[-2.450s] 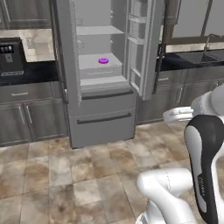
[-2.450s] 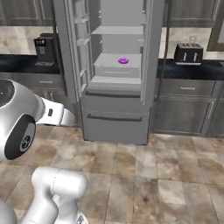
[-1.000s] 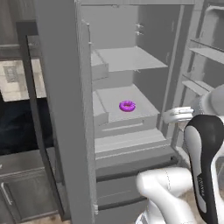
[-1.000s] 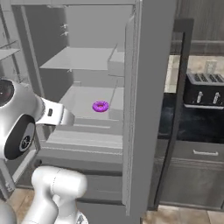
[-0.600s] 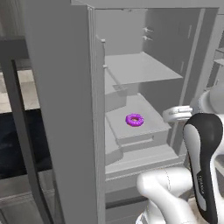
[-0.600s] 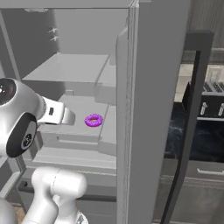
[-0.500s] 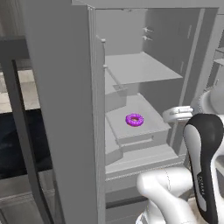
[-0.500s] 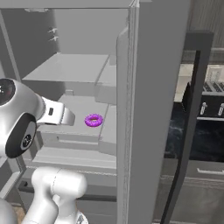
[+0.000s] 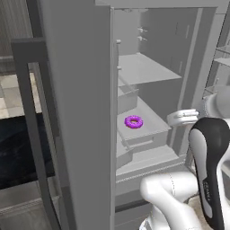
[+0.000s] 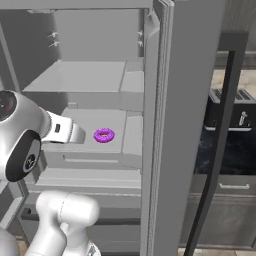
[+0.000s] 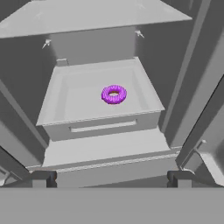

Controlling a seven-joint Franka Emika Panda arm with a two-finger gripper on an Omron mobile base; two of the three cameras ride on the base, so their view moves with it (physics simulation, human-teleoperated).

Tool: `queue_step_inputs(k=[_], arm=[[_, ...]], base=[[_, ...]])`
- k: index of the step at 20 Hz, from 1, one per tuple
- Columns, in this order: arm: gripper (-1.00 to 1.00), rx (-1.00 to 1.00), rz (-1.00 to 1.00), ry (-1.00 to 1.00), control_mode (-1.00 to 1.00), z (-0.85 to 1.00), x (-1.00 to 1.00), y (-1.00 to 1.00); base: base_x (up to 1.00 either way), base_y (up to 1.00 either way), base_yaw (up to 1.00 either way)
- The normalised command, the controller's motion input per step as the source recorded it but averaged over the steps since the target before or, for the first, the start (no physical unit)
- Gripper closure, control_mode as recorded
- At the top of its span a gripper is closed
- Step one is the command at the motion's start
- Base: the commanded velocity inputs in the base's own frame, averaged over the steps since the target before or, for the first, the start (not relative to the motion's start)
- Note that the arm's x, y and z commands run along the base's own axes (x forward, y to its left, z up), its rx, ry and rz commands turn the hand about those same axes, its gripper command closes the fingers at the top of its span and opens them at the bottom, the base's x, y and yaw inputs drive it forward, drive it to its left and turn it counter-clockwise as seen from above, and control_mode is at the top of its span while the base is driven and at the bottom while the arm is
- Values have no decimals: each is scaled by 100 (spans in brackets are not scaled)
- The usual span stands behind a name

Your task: Take the cake and donut from the fridge and place them on the empty tray on the dining counter.

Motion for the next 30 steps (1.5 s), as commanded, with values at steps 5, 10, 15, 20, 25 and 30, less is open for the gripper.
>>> queue_step_inputs(k=[5,10,15,20,25,30], arm=[[-100,6,-1,1,-100,-41,42,23],[-100,2,-8,1,-100,-67,54,8],[-100,0,-15,0,-100,-53,65,0],[-100,0,-13,0,-100,-36,85,-1],[-100,2,0,2,-100,-35,70,-18],[-100,8,0,8,-100,-24,69,-24]], base=[[9,10,-2],[0,0,0],[0,0,0],[0,0,0],[0,0,0],[0,0,0]])
